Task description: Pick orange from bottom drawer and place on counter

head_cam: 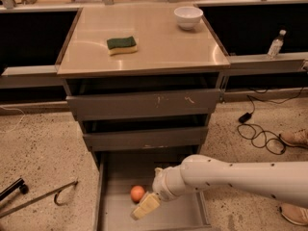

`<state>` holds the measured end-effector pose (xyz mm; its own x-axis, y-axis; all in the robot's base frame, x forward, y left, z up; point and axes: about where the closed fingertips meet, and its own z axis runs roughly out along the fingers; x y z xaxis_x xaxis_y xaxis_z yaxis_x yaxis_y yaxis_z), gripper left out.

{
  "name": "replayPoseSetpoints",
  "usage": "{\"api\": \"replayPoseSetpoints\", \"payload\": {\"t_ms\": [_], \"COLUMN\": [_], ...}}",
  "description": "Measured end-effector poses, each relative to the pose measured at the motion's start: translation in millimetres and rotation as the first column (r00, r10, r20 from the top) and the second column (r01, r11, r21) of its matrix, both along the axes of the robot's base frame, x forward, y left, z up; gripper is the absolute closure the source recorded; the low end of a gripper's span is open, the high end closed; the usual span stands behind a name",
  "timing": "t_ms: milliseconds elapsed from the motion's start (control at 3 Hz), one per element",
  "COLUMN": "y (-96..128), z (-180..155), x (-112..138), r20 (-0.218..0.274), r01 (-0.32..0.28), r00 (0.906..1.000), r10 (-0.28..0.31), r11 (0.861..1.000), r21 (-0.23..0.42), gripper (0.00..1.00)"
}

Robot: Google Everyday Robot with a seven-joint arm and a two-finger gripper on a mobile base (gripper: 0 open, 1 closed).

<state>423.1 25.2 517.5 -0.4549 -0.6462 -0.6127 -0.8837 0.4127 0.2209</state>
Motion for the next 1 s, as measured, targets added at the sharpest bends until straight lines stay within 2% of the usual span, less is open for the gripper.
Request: {"api": "replayPoseSetpoints", "payload": {"t_ms": [333, 1000], "y": [12, 13], "z": [-39, -49], "x": [64, 57], "r20": [0.068, 0.047], "r01": [0.120, 0.116], "r00": [0.9901, 0.9919], "r10": [-0.123, -0.118], "r11": [0.992, 0.993], "r21": [0.034, 0.035], "gripper": [0.00, 0.00]}}
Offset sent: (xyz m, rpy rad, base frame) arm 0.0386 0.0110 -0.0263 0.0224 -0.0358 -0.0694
